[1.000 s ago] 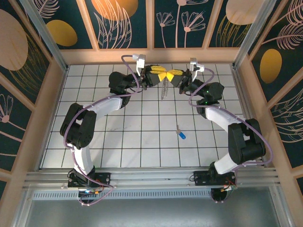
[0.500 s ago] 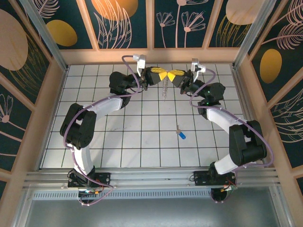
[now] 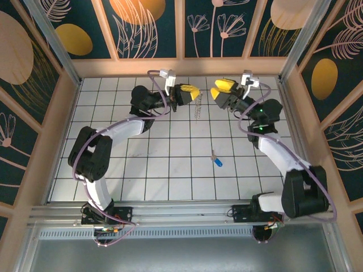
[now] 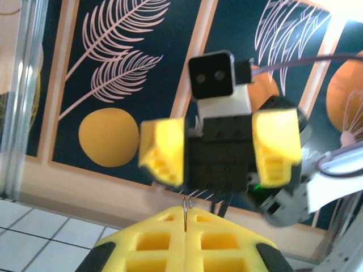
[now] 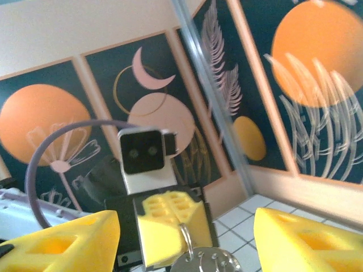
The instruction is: Put the keys on the keyring
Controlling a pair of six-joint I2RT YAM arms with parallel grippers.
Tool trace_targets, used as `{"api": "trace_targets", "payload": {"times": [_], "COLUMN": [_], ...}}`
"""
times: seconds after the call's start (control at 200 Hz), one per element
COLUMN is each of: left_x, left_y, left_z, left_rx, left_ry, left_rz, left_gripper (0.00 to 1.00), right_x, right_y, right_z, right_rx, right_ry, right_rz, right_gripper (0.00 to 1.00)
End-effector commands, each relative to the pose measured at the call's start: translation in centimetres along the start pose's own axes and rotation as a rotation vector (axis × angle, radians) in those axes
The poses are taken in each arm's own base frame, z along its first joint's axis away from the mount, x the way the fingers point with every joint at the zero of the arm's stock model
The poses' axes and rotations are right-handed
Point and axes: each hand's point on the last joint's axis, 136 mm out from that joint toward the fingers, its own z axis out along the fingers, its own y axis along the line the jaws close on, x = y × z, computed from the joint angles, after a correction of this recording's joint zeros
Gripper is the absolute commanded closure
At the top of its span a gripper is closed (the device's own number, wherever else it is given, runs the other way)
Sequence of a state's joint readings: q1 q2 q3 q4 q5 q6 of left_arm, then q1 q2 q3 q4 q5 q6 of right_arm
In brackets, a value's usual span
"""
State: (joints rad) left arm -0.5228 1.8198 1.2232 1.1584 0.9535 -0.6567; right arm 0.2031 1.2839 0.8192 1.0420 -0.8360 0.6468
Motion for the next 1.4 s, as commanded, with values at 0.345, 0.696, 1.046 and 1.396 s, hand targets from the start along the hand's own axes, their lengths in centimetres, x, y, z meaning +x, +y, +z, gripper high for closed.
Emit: {"api": "trace_targets", "payload": {"times": [0.345,0.696,1.046,1.396], "left_x": [-1.8,-1.8,-0.7,0.9], "left_y": [-3.2,-4.1,-4.9,-4.4], "left_z": [-1.7,-1.7,-1.7,-1.3], "left_rx": [-0.063,-0.056,-0.066,-0.05], "left_ry": [-0.032,-0.044,0.015,0.147], "left_rz": [0.485,0.514,0.574,0.559], "left_gripper": [1.0,1.0,1.0,1.0], "right_x": [4.5,9.9,14.2,11.0], "right_y": [-5.8,-10.1,-11.8,-8.1], "right_z": [-5.7,-9.8,-12.7,-7.6], "right_rx": [0.491,0.769,0.898,0.582], "right_ry": [0.102,0.215,0.291,0.284], "right_rz": [0.115,0.247,0.335,0.234], "right_gripper": [0.31,0.31,0.31,0.34]}}
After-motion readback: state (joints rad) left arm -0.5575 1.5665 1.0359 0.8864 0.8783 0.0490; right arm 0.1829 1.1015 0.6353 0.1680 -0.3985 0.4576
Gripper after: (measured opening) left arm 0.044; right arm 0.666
